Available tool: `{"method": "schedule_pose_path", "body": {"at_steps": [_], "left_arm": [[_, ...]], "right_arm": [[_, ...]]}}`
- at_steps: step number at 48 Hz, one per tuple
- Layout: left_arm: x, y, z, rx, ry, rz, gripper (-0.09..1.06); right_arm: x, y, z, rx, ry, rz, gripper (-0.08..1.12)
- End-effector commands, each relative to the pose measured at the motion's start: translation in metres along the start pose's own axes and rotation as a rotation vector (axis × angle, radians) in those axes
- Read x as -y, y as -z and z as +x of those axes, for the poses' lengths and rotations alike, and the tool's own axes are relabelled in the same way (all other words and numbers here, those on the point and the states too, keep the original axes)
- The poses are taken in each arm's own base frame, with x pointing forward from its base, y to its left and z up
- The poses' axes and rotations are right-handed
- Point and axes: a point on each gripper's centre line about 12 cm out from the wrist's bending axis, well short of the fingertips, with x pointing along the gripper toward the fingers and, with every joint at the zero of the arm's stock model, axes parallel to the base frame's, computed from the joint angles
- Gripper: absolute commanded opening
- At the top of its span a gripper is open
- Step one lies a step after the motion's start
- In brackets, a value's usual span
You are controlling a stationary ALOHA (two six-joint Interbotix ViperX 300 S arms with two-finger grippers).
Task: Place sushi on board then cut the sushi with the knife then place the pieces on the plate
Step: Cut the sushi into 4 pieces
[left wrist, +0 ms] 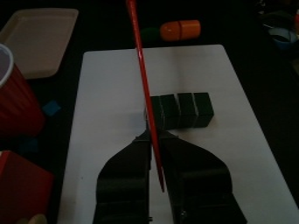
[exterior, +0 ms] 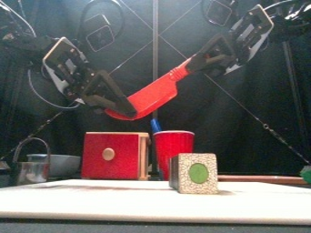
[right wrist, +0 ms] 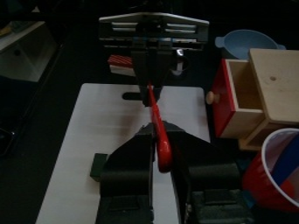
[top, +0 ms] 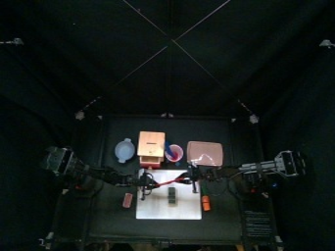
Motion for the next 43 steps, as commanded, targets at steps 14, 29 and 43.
{"method": "schedule_pose_path", "body": {"at_steps": [14, 29, 43], "left_arm": [[0.016, 0.007, 0.004, -0.129, 0.062, -0.002, 0.29], [0.024, -0.005, 0.047, -0.123, 0.090, 0.099, 0.29], [0.020, -0.010, 0.052, -0.113, 0.086, 0.112, 0.29]], "right_arm": [[-0.038, 0.054, 0.011, -0.359, 0.013, 0.169, 0.46], [-0.039, 0.075, 0.006, -0.419, 0.017, 0.167, 0.30], [-0.032, 0.080, 0.000, -0.424, 0.025, 0.107, 0.30]]}}
